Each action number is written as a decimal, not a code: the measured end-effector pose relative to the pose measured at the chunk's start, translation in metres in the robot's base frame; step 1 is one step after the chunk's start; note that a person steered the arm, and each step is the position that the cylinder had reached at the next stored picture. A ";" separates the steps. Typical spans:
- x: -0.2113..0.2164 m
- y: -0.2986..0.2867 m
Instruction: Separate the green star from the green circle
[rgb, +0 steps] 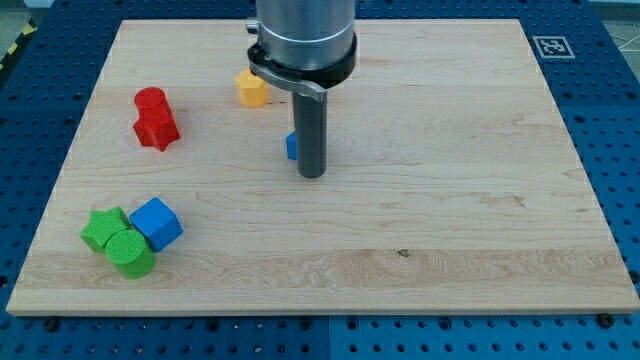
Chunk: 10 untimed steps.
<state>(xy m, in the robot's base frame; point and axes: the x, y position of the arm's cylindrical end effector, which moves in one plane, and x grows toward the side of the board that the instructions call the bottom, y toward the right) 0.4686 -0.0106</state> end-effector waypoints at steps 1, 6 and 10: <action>0.006 0.000; 0.150 -0.080; 0.120 -0.199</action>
<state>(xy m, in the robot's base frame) 0.5883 -0.2097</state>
